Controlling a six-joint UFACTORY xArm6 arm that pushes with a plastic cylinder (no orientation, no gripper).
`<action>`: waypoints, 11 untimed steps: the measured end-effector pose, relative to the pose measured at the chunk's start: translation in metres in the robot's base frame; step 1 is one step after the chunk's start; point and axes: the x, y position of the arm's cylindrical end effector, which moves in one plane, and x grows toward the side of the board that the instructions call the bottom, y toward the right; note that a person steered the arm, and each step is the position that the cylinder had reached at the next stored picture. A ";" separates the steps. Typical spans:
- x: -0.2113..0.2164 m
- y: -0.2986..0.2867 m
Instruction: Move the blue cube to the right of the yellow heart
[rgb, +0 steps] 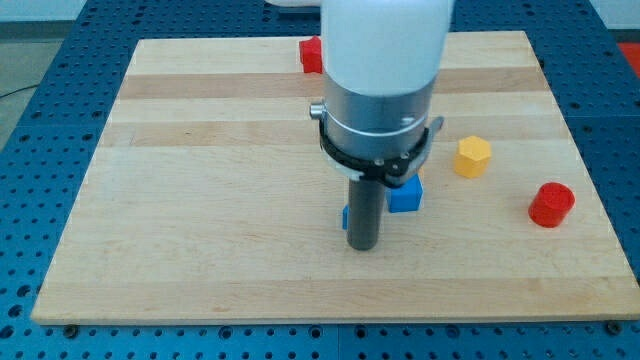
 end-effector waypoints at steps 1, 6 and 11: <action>-0.024 0.000; 0.003 0.095; -0.027 0.082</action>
